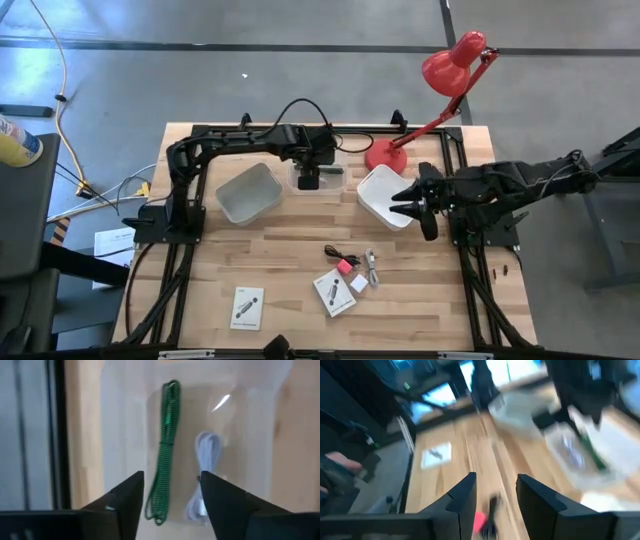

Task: Pick and place items into bin
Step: Put the white charger cable into the transparent bin

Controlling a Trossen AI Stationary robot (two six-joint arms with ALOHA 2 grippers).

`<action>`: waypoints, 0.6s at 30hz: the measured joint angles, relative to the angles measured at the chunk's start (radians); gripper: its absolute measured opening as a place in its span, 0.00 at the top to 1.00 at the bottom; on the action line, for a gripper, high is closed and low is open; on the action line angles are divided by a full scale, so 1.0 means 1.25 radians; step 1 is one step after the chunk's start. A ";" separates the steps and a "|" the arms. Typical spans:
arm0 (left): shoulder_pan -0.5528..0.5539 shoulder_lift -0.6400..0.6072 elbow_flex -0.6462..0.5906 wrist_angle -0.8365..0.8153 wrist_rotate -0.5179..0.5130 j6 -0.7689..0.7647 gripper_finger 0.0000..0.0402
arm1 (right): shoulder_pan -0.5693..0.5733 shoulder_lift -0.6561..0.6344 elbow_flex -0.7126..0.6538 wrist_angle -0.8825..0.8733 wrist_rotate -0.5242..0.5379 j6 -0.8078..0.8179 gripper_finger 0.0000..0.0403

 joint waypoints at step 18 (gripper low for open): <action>-0.223 -0.092 0.240 -0.327 0.099 0.117 0.53 | 0.146 0.256 0.000 -0.123 0.018 0.305 0.68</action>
